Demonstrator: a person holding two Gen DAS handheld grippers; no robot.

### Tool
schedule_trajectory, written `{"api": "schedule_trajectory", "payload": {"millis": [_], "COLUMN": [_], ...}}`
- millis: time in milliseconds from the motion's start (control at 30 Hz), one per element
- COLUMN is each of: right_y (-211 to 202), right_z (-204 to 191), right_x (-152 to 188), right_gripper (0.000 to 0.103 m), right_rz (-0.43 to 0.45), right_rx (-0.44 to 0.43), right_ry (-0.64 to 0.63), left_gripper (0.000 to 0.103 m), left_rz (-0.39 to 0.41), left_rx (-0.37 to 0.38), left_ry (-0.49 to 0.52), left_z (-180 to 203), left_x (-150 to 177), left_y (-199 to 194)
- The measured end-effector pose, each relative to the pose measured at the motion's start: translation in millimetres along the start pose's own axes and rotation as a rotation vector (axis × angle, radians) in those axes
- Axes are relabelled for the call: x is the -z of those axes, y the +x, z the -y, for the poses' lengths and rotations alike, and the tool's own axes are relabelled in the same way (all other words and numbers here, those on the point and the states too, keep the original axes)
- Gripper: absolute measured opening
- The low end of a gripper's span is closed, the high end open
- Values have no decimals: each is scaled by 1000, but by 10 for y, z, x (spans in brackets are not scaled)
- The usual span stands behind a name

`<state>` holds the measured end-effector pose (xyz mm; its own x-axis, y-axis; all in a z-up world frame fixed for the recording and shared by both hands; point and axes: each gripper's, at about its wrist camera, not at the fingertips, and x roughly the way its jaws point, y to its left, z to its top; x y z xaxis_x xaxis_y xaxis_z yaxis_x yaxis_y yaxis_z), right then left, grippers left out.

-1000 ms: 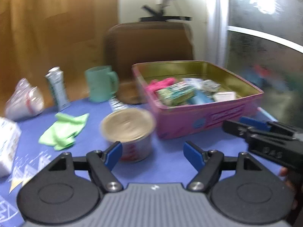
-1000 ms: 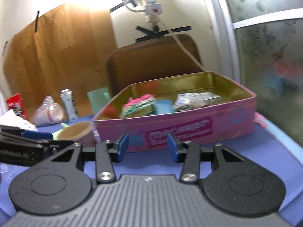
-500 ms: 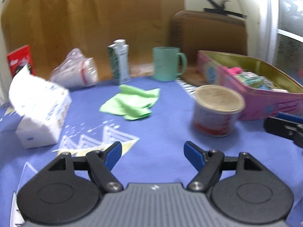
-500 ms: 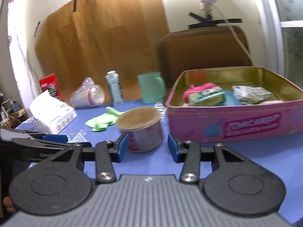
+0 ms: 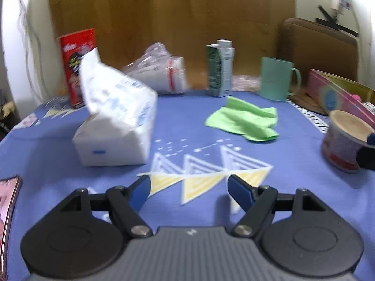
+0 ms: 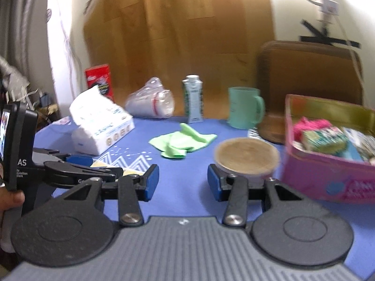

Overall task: Organize soft objects
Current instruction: 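Move the right gripper over the light-green cloth, then pinch the light-green cloth with the right gripper and lift it, then carry the green cloth into the pink tin and open the right gripper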

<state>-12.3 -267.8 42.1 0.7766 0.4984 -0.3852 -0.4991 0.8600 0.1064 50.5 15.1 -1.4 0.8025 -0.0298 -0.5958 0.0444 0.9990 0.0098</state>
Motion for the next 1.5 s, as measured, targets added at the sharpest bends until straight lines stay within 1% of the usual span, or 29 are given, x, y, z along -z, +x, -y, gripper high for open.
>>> {"api": "schedule_trajectory", "payload": {"millis": [67,100,167,300,367,433,467,500,533,567,600,633,667,700,733,767,867,933,1000,1133,1167,1267,1300,1400,1500], "right_y": [141,237,473,1055,1359,1650,1778,1908,2017,2103,2140,2161,2164,2139,2097,2061,1893,1702,1488,925,820,350,225,-74,-250], "right_z": [-60,-82,-96,-133,-130,-77,-45,5,59,108,124,101,48,2,-24,-40,-101,-111,-135,-170,-172,-90,-59,76,195], "right_x": [-68,-117,-244,-488,-559,-608,-624,-631,-632,-625,-628,-623,-613,-601,-594,-591,-508,-427,-336,-50,6,211,267,425,522], "right_gripper": [48,48,48,49,49,57,67,70,70,73,74,72,51,19,7,5,5,5,5,5,5,5,5,5,5], "right_rz": [-14,-26,-57,-146,-210,-271,-302,-338,-369,-396,-390,-396,-396,-385,-380,-386,-371,-356,-339,-298,-285,-242,-228,-200,-184], "right_rx": [-17,-22,-29,-10,2,31,47,62,77,87,87,89,100,91,51,25,-10,-43,-76,-130,-136,-128,-118,-69,-15], "right_ry": [-41,-58,-74,-93,-85,-66,-51,-22,20,64,82,67,36,13,14,25,-5,-11,-48,-134,-145,-160,-157,-126,-84], "left_gripper": [74,75,74,74,74,74,74,74,74,74,74,74,74,74,74,74,74,74,72,69,69,69,69,69,69], "left_rz": [-6,12,13,38,42,40,42,45,47,51,57,64,72,81,88,91,87,71,64,56,51,39,30,-30,-56], "left_rx": [10,24,29,43,53,64,66,68,70,72,74,76,79,78,79,82,103,122,134,137,138,172,191,351,466], "left_ry": [-36,-54,-70,-97,-118,-130,-134,-137,-139,-140,-144,-150,-159,-175,-190,-203,-254,-283,-295,-251,-232,-177,-169,-181,-107], "left_z": [-77,-107,-124,-171,-208,-230,-240,-244,-248,-252,-258,-268,-280,-306,-333,-362,-467,-525,-551,-476,-429,-316,-269,-60,281], "left_x": [34,31,35,43,40,33,32,29,31,34,41,46,49,51,54,50,42,35,30,28,35,37,40,58,26], "left_y": [40,17,23,-8,-8,8,8,8,6,-1,-14,-31,-46,-58,-71,-75,-69,-46,-30,-39,-62,-107,-129,-188,-295]}}
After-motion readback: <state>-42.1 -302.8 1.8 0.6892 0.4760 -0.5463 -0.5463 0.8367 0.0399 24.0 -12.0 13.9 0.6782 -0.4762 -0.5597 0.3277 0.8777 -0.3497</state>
